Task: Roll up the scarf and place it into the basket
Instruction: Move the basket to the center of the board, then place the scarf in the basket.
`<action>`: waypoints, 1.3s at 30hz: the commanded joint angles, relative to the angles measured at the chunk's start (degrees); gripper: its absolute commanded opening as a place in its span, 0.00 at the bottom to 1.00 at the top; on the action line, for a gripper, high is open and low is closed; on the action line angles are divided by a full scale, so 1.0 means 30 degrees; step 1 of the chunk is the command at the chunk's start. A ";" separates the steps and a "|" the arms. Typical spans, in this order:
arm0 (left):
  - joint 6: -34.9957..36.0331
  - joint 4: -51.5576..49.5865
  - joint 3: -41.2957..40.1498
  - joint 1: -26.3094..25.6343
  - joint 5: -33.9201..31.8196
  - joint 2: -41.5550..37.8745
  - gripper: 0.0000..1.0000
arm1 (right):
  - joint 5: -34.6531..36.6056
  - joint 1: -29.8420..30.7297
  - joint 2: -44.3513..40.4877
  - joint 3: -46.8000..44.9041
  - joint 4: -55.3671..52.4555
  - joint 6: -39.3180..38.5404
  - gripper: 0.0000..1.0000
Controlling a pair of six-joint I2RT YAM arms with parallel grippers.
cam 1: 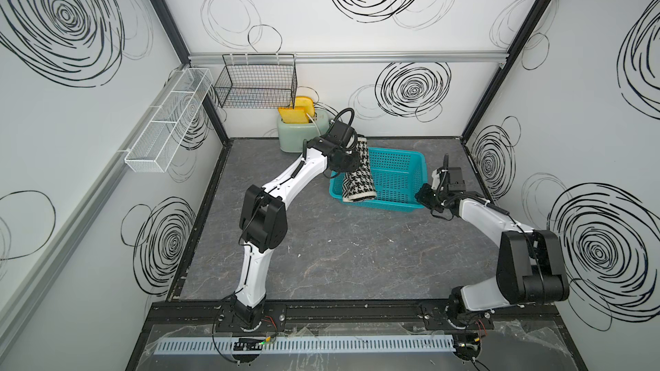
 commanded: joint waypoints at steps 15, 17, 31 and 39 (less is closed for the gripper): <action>0.0280 -0.0959 0.1407 0.0004 -0.1469 0.2023 0.00 | 0.1701 -0.0100 -0.2150 -0.3071 -0.0497 -0.2446 0.00; 0.0210 -0.0998 0.1704 0.0130 -0.1254 0.2550 0.00 | 0.1673 -0.0168 -0.2070 -0.2856 -0.0610 -0.2648 0.00; -0.0459 -0.3627 0.1251 -0.0204 -0.2585 0.2883 0.00 | 0.1141 -0.0260 -0.1622 -0.2223 0.0105 -0.1886 0.00; -0.1596 -0.4334 0.0876 -0.0365 -0.0966 0.2707 0.00 | 0.0694 -0.0364 -0.2074 -0.3048 0.1402 -0.0897 0.00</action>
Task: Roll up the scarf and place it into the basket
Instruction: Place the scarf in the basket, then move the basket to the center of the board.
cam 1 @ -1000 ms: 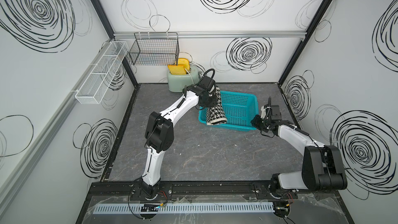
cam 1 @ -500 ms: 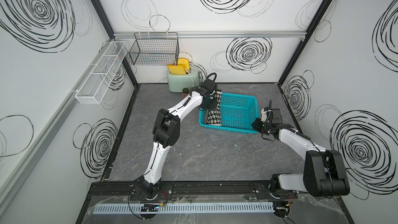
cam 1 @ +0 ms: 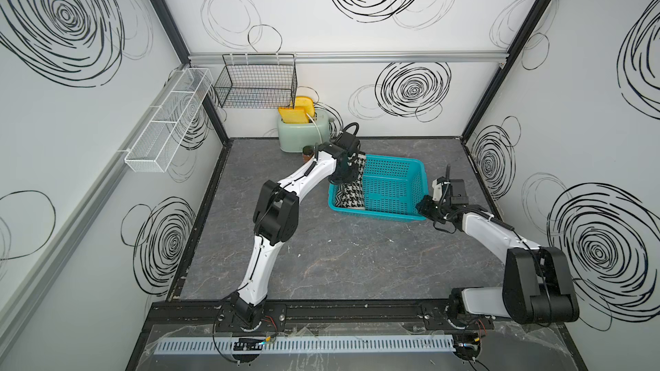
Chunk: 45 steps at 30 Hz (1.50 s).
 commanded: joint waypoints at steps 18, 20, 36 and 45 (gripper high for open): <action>-0.0986 -0.1774 -0.0604 -0.0114 0.0574 0.2287 0.00 | 0.0662 -0.0406 -0.1175 -0.1648 0.2094 0.0156 0.00; -0.0862 -0.1431 -0.0455 -0.0023 0.0774 0.2337 0.00 | 0.0682 -0.0422 -0.1202 -0.1677 0.2075 0.0149 0.00; -0.0451 -0.0729 0.1940 0.0497 0.1396 0.0901 0.76 | 0.0044 -0.1281 -0.0034 -0.0718 0.2130 -0.1124 0.00; -0.0577 -0.0773 0.2408 0.0884 0.1629 -0.0243 0.98 | -0.0041 -0.1871 0.1404 0.0454 0.1900 -0.1566 0.00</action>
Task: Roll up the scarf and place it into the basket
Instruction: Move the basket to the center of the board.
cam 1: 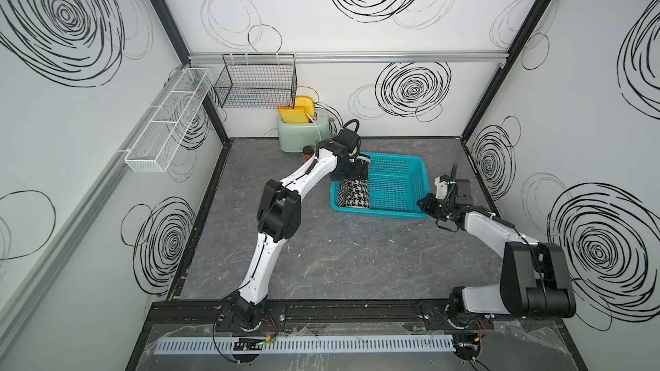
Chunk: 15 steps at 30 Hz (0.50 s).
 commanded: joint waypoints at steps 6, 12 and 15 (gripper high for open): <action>0.0554 -0.1131 -0.0773 0.0151 -0.1221 -0.3548 1.00 | 0.1431 -0.0667 0.0946 0.0586 0.0534 -0.0306 0.00; 0.0541 0.2226 -0.6896 -0.1242 0.0710 -0.8352 0.98 | 0.1458 -0.1123 0.1997 0.1585 0.0921 -0.0644 0.00; -0.0084 0.4717 -0.9621 -0.2337 0.1694 -0.9799 0.97 | 0.1054 -0.1166 0.3200 0.2616 0.1011 -0.1159 0.00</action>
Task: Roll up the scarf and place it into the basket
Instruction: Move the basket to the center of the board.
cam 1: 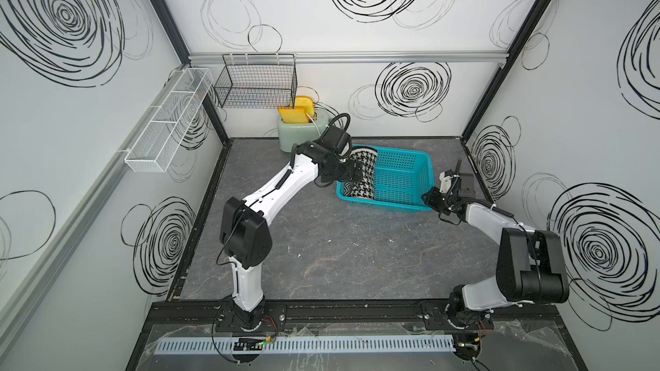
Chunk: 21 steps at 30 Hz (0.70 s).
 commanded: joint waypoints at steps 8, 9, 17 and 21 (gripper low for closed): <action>-0.2192 0.9073 -0.5928 -0.2484 0.3102 -0.1486 0.98 | 0.0234 -0.0222 0.4547 0.3964 0.0543 -0.1989 0.04; -0.2368 0.9776 -0.6141 -0.2459 0.3272 -0.1355 0.98 | 0.0134 -0.0222 0.5016 0.4423 0.0551 -0.2080 0.04; -0.3050 1.1705 -0.7196 -0.1535 0.3876 -0.1342 0.97 | -0.0677 -0.0164 0.8591 0.8603 0.0441 -0.2161 0.12; -0.3176 1.1936 -0.8542 -0.0683 0.4074 -0.2473 0.97 | -0.1327 -0.0135 1.0467 1.1100 -0.0368 -0.2407 0.17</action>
